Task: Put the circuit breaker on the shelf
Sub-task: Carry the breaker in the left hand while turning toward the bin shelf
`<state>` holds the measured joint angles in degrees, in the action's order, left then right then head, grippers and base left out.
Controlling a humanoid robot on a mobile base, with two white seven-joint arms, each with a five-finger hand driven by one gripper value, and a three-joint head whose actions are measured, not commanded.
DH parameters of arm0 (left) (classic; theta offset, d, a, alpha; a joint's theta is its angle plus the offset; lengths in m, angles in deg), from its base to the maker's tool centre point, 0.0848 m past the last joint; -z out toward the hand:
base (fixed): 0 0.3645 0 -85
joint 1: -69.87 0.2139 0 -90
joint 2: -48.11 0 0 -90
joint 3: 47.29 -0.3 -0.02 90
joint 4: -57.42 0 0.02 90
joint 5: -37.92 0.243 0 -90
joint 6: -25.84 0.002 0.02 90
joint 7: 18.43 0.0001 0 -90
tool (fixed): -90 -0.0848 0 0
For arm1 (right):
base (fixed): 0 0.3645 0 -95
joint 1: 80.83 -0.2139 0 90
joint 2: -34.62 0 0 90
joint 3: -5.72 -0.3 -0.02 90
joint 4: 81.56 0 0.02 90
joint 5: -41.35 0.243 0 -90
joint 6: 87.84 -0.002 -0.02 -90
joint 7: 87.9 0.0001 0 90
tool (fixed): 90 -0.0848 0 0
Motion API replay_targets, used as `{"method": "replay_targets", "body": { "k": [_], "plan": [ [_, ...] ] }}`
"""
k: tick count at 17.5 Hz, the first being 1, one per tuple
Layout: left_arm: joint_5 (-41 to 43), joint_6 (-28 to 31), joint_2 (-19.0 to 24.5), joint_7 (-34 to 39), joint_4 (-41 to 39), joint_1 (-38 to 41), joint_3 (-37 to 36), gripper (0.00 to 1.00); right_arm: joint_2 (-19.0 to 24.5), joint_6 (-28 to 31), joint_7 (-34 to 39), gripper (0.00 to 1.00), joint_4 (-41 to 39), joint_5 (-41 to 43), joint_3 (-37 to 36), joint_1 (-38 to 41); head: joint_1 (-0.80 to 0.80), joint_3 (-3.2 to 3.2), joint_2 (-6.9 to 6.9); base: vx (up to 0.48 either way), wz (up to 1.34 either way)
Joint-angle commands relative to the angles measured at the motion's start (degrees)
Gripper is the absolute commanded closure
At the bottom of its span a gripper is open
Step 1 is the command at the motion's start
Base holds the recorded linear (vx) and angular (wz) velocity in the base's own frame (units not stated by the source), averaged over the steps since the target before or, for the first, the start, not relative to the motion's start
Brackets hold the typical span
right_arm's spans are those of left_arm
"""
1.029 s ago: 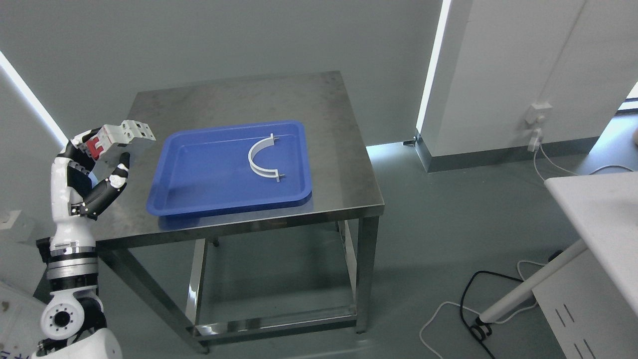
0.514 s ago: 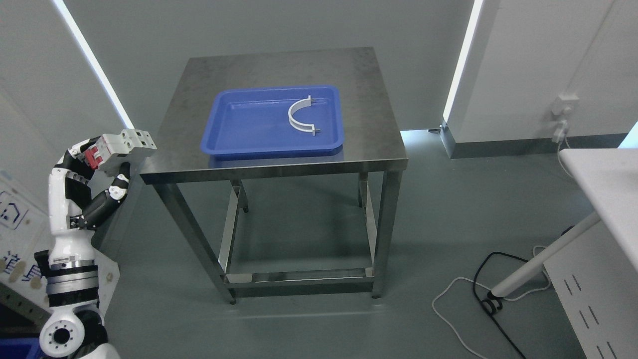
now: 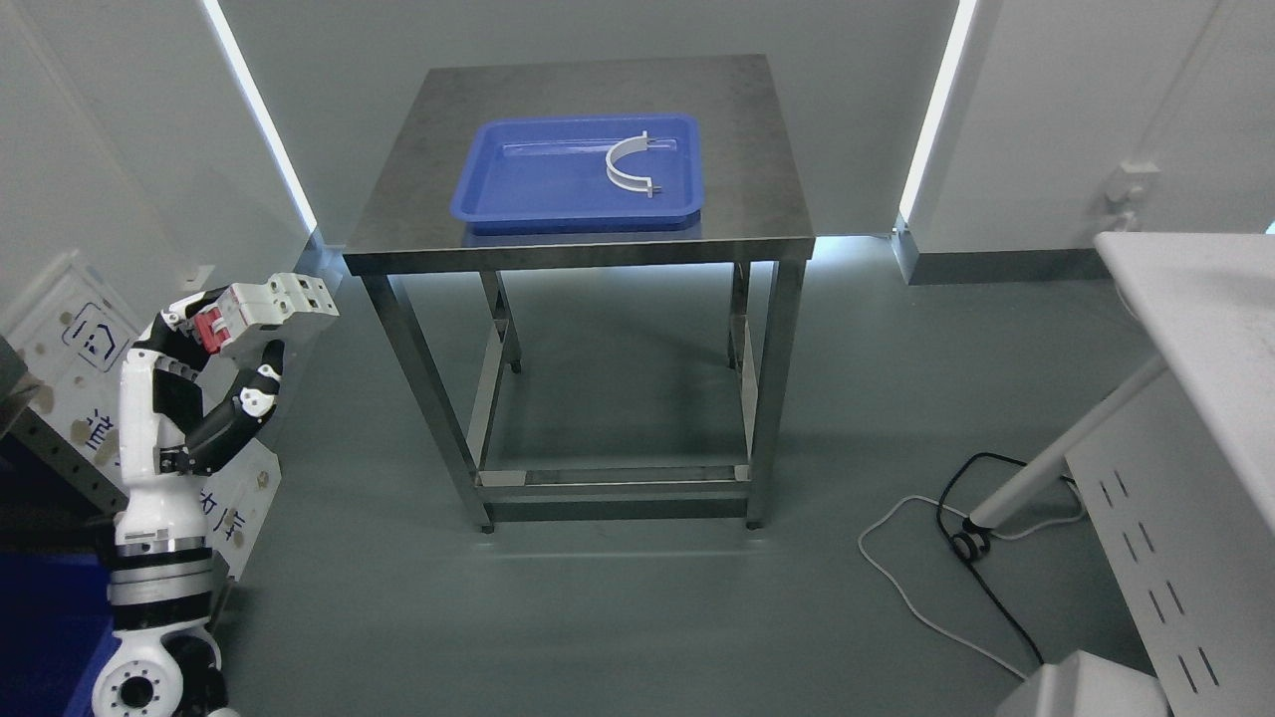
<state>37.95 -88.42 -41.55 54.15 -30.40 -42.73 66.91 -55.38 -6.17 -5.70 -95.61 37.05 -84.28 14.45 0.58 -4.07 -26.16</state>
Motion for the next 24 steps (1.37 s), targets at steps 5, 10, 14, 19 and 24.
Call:
{"method": "replay_targets", "body": {
  "k": [5,10,14,19,24],
  "plan": [
    [0.93,0.17,0.66,-0.16,-6.13,0.63,-5.22,0.98,-1.0,12.81,-0.02,0.0,-0.01,0.0,1.14,0.0,0.0,0.0,0.0,-0.324,-0.29],
    [0.93,0.35,0.66,-0.07,-7.72,0.37,-6.88,0.98,-1.0,12.81,-0.02,0.0,-0.01,0.0,1.14,0.0,0.0,0.0,0.0,-0.331,0.1],
    [0.93,0.17,0.66,0.37,-8.24,0.02,-10.93,0.98,-1.0,12.81,-0.02,0.0,0.08,0.0,1.14,0.0,0.0,0.0,0.0,-0.354,0.63],
    [1.02,2.97,0.66,0.37,-10.09,-3.84,-10.15,0.98,-1.0,12.81,-0.02,0.0,-0.01,0.0,1.14,0.0,0.0,0.0,0.0,-0.32,0.94],
    [1.28,7.63,0.66,-0.07,-10.09,-10.0,-10.14,0.98,-1.0,12.81,-0.02,0.0,-0.01,0.0,1.14,0.0,0.0,0.0,0.0,-0.184,1.42]
  ]
}}
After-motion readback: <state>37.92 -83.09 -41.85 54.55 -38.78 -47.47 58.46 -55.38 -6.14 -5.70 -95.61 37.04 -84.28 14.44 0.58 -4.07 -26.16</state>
